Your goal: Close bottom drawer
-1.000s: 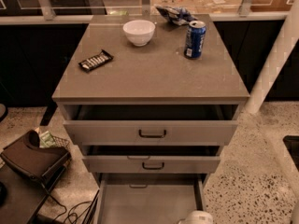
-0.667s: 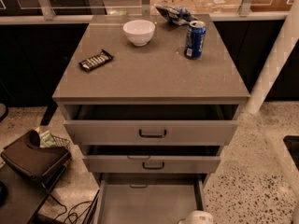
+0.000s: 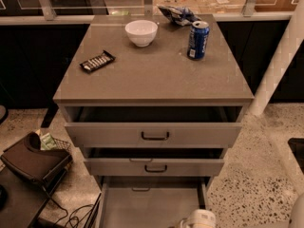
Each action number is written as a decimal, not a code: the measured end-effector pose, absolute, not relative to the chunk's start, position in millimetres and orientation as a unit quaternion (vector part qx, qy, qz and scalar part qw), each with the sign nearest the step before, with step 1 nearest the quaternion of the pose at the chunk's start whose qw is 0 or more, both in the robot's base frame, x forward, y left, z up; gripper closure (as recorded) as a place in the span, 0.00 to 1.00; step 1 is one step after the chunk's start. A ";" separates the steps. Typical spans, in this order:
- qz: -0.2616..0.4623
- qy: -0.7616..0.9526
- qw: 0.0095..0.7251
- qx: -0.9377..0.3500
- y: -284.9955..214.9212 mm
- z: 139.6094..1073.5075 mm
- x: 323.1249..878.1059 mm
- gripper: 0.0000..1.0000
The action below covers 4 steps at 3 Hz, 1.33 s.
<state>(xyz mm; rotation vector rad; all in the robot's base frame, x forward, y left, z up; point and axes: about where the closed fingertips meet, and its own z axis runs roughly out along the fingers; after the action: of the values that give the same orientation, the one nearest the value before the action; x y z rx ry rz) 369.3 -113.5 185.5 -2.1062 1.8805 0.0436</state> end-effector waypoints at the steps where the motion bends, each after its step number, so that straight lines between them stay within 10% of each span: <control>1: 0.011 0.651 0.167 -0.740 -110.7 183.9 391.8 1.00; 4: 0.007 0.645 0.177 -0.743 -106.4 183.6 411.4 1.00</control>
Offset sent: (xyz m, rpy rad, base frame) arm 0.2778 0.0468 -0.0117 0.1017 -0.2761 0.1572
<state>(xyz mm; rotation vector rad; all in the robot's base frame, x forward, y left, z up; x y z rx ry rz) 411.4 -106.4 183.6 -2.1029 1.8256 0.0198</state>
